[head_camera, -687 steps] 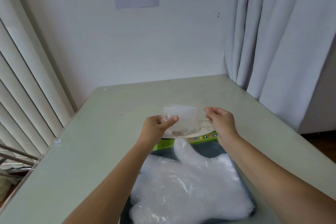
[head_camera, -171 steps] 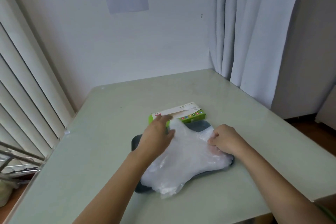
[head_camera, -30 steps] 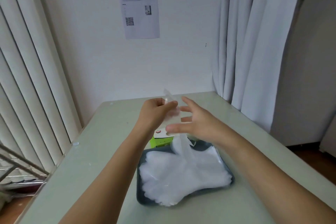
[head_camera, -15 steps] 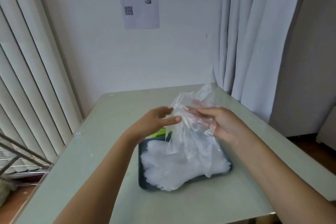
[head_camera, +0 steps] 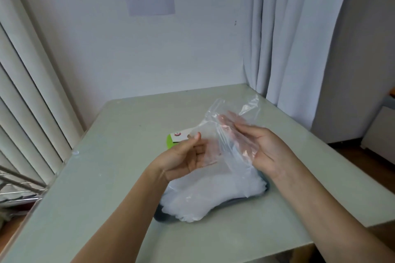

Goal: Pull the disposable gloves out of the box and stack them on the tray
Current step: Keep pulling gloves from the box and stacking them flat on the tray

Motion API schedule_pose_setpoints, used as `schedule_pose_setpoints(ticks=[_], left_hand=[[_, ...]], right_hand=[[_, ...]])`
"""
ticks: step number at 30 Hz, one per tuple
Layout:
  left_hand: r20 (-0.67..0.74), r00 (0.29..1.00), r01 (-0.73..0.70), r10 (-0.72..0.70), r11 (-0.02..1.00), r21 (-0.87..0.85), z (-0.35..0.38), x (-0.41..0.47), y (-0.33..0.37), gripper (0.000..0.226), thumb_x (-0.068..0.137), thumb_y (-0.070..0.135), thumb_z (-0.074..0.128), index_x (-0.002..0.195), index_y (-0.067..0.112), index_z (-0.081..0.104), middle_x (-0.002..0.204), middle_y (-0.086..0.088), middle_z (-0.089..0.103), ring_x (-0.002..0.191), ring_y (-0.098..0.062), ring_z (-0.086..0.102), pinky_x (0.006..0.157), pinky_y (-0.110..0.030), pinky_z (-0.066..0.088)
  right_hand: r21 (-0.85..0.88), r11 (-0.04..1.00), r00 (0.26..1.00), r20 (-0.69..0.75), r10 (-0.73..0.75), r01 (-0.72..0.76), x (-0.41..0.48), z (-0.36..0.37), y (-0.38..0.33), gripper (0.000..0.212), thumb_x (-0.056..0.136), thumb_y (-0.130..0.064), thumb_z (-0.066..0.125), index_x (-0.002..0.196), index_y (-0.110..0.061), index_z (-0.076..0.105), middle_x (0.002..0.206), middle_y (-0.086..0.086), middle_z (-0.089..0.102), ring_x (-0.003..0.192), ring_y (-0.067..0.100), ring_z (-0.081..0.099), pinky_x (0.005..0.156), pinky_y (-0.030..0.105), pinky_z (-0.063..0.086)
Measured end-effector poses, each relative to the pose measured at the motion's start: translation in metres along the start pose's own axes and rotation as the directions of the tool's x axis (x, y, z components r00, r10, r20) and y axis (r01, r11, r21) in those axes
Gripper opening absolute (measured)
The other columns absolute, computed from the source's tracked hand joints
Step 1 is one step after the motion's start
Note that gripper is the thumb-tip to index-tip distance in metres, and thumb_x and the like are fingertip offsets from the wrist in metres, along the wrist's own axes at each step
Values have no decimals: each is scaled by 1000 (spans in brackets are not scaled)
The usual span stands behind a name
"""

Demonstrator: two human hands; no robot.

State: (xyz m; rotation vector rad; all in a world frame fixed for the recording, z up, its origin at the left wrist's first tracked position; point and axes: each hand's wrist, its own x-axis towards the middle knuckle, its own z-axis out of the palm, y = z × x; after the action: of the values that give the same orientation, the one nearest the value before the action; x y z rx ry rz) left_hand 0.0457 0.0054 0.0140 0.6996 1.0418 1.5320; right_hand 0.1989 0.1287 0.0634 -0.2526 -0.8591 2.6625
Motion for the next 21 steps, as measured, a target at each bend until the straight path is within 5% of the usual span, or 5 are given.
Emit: schedule_pose_setpoints(ticks=[2, 7, 13, 18, 21], left_hand=[[-26, 995, -90, 91, 996, 24, 2, 0, 7, 51, 44, 38, 96, 81, 10, 77, 81, -5, 73, 76, -14, 70, 81, -29, 57], [-103, 983, -129, 150, 975, 181, 7, -16, 40, 17, 72, 14, 76, 86, 7, 76, 70, -5, 70, 60, -11, 65, 59, -21, 55], [-249, 967, 68, 59, 878, 473, 0, -34, 74, 24, 87, 2, 57, 111, 3, 62, 61, -3, 59, 36, -4, 43, 38, -13, 40], [-397, 916, 285, 55, 608, 741, -14, -24, 39, 29, 84, 6, 72, 109, 18, 66, 80, -7, 64, 48, -10, 55, 49, -18, 47], [-455, 891, 389, 2, 516, 763, -30, -14, 11, 35, 80, 2, 71, 113, 12, 64, 84, -11, 68, 59, -18, 67, 61, -28, 58]], right_hand=[[4, 1000, 1000, -7, -16, 16, -1, -1, 1, 47, 73, 4, 55, 120, -3, 58, 110, 18, 69, 92, 22, 72, 80, 27, 58], [-94, 993, 994, -74, -77, 70, -8, -7, 3, 50, 72, 3, 56, 122, -1, 55, 101, 21, 71, 86, 24, 72, 71, 26, 59], [-431, 892, 965, -145, -218, 137, -16, -20, -1, 29, 83, 5, 59, 110, -6, 60, 78, 11, 72, 64, 16, 69, 54, 21, 54], [-907, 421, 912, -164, -376, 11, -12, -54, 11, 28, 81, 10, 64, 100, -9, 56, 66, 8, 68, 53, 23, 66, 64, 37, 50], [-971, 209, 925, -183, -333, -117, -8, -72, 20, 27, 80, 9, 61, 94, -13, 55, 69, 16, 64, 50, 23, 65, 62, 27, 53]])
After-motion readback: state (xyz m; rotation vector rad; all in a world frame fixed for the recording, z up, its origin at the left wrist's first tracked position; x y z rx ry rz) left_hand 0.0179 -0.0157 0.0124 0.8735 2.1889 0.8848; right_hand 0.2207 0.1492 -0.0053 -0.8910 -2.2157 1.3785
